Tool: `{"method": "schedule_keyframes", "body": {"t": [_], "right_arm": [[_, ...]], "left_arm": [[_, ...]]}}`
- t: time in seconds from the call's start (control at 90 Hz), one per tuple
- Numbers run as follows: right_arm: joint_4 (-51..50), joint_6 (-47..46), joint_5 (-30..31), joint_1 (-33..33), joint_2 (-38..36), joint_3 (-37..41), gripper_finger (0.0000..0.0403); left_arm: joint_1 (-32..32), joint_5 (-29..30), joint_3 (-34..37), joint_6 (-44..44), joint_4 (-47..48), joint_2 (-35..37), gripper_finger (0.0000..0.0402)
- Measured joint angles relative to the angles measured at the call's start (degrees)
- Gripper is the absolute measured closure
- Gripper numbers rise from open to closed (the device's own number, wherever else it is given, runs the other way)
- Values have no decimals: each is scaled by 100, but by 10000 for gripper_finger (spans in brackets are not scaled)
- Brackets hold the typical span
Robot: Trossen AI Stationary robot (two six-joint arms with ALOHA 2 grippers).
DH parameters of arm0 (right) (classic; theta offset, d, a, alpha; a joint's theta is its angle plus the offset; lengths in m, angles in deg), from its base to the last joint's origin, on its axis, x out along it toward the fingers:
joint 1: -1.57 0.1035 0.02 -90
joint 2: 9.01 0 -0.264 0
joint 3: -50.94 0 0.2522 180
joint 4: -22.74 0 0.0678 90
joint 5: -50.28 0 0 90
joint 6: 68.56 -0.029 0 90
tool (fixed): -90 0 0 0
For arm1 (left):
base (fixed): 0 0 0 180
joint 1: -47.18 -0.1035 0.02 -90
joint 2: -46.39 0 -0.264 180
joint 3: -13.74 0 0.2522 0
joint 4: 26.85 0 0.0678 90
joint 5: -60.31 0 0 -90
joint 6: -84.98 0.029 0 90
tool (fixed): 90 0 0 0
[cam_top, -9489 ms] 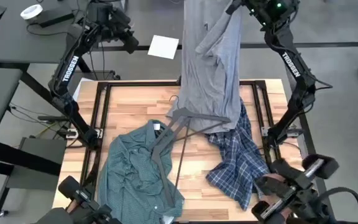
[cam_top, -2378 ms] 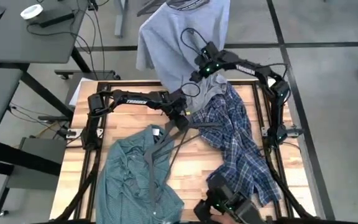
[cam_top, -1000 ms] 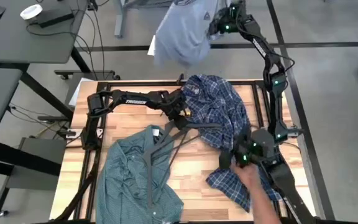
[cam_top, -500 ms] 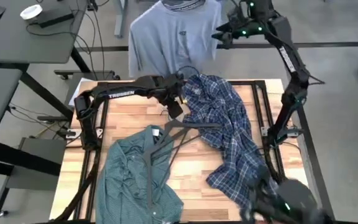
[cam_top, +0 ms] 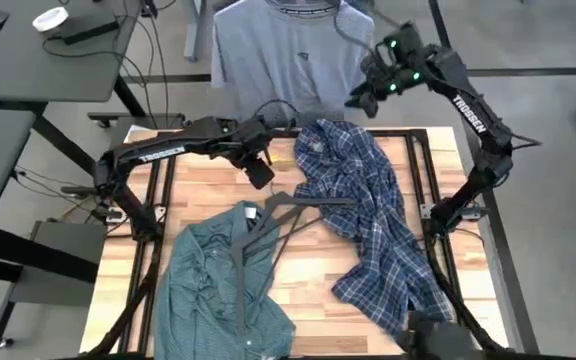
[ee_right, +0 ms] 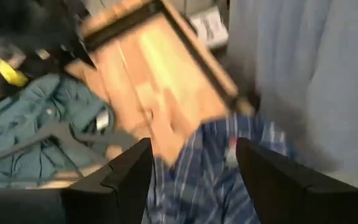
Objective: Hang clothes
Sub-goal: Put the blue polo shirt on the gray hanger
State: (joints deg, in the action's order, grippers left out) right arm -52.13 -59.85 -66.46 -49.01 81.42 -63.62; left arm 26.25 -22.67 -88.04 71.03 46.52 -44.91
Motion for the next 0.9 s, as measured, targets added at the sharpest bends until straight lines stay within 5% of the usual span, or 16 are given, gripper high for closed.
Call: {"method": "schedule_keyframes", "body": {"t": [0.133,0.289,0.456,0.667,0.9], "right_arm": [[1623,-938,30,296,96,1765,186],[3280,-1665,657,707,701,2866,186],[3262,-1593,1402,1127,1569,2923,186],[3472,-1940,1271,1742,2192,2916,186],[4844,-2943,699,2535,2846,2224,186]], "left_arm": [[-322,-974,907,175,-669,357,270],[-480,-1301,1460,542,-923,476,270],[-485,-1357,1553,1128,-811,474,270],[-483,-1445,1553,1469,-758,474,270],[-551,-1443,1553,1574,-770,474,270]]}}
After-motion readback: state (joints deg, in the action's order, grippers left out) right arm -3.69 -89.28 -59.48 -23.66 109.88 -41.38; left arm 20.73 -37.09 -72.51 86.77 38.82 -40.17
